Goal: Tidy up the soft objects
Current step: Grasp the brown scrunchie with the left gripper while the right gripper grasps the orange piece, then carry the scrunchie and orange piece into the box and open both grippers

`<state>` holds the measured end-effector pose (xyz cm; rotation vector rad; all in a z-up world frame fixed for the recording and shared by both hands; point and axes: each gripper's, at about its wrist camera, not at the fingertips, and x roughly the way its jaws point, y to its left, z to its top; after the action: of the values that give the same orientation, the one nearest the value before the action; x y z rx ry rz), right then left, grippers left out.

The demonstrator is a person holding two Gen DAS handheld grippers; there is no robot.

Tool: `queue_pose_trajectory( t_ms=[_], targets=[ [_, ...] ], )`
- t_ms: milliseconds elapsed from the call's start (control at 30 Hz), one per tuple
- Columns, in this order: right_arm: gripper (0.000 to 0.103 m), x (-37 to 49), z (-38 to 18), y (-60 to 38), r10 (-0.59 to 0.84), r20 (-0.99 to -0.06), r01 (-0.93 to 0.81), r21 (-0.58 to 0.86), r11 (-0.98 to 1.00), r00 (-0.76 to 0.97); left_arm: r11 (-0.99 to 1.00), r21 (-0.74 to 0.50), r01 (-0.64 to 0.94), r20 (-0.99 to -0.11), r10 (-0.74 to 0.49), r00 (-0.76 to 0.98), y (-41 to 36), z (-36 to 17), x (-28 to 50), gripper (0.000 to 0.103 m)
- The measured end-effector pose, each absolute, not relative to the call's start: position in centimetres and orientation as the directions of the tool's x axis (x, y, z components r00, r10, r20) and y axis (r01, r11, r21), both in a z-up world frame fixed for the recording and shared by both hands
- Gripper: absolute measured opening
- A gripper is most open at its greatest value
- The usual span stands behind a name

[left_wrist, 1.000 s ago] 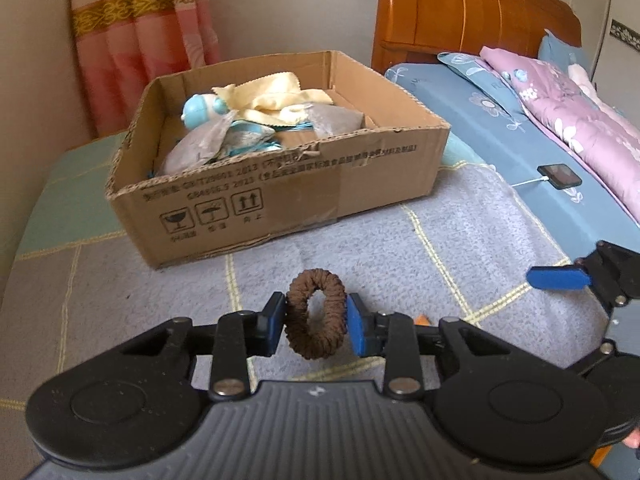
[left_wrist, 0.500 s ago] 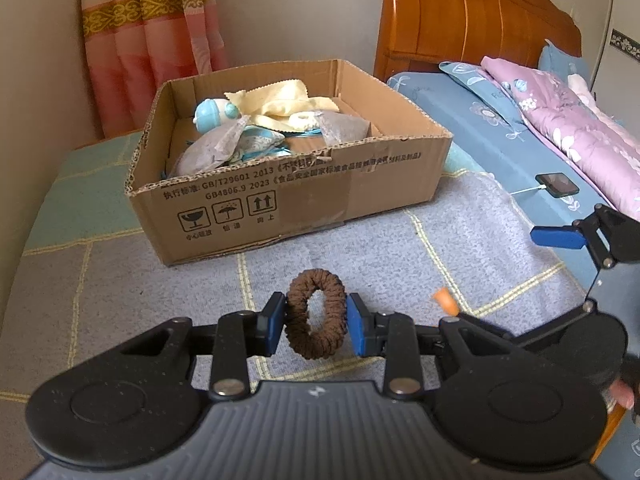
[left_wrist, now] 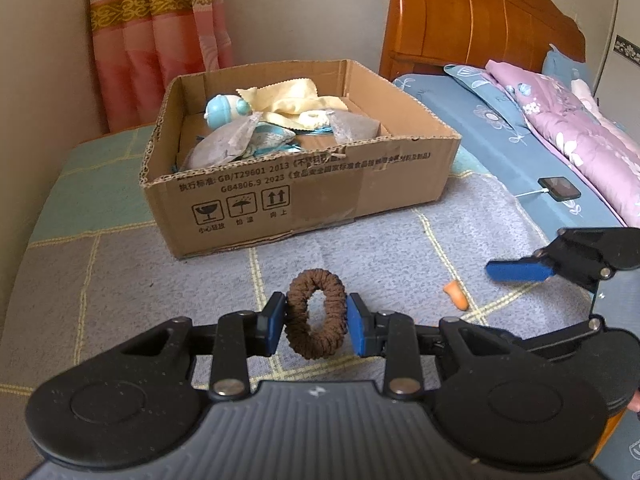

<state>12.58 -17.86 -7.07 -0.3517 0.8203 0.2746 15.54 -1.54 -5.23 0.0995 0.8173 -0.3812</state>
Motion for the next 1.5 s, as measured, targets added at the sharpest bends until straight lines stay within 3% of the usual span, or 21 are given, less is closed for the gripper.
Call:
queue_pose_trajectory(
  t_ms=[100, 233, 300, 433, 500, 1200, 1500],
  targets=[
    [0.05, 12.8, -7.1, -17.3, 0.128, -0.761, -0.397, -0.18, 0.9, 0.636, 0.928, -0.063, 0.368, -0.728, -0.295, 0.619, -1.5, -5.3, 15.6, 0.032],
    [0.041, 13.2, -7.2, -17.1, 0.128, -0.759, -0.377, -0.164, 0.911, 0.639, 0.927, -0.065, 0.368, -0.73, -0.296, 0.617, -1.6, -5.3, 15.7, 0.032],
    [0.027, 13.4, -7.2, -17.4, 0.142, -0.762, -0.367, -0.133, 0.921, 0.632, 0.927, -0.065, 0.369, -0.731, -0.296, 0.615, -1.6, -5.4, 15.7, 0.032],
    [0.021, 13.8, -7.3, -17.7, 0.133, -0.76, -0.335, -0.117, 0.935, 0.636, 0.926, -0.067, 0.371, -0.73, -0.299, 0.615, -1.6, -5.4, 15.7, 0.032],
    [0.012, 13.9, -7.3, -17.8, 0.125, -0.761, -0.322, -0.115, 0.94, 0.636, 0.926, -0.067, 0.372, -0.73, -0.3, 0.614, -1.6, -5.4, 15.7, 0.033],
    [0.012, 12.7, -4.9, -17.9, 0.138, -0.729, -0.352, -0.149, 0.924, 0.67, 0.913, -0.052, 0.404, -0.717, -0.316, 0.621, -1.3, -3.9, 14.8, 0.032],
    [0.012, 12.8, -2.8, -18.3, 0.15, -0.689, -0.36, -0.171, 0.917, 0.709, 0.89, -0.032, 0.454, -0.646, -0.365, 0.671, -2.2, 0.1, 15.7, 0.032]
  ],
)
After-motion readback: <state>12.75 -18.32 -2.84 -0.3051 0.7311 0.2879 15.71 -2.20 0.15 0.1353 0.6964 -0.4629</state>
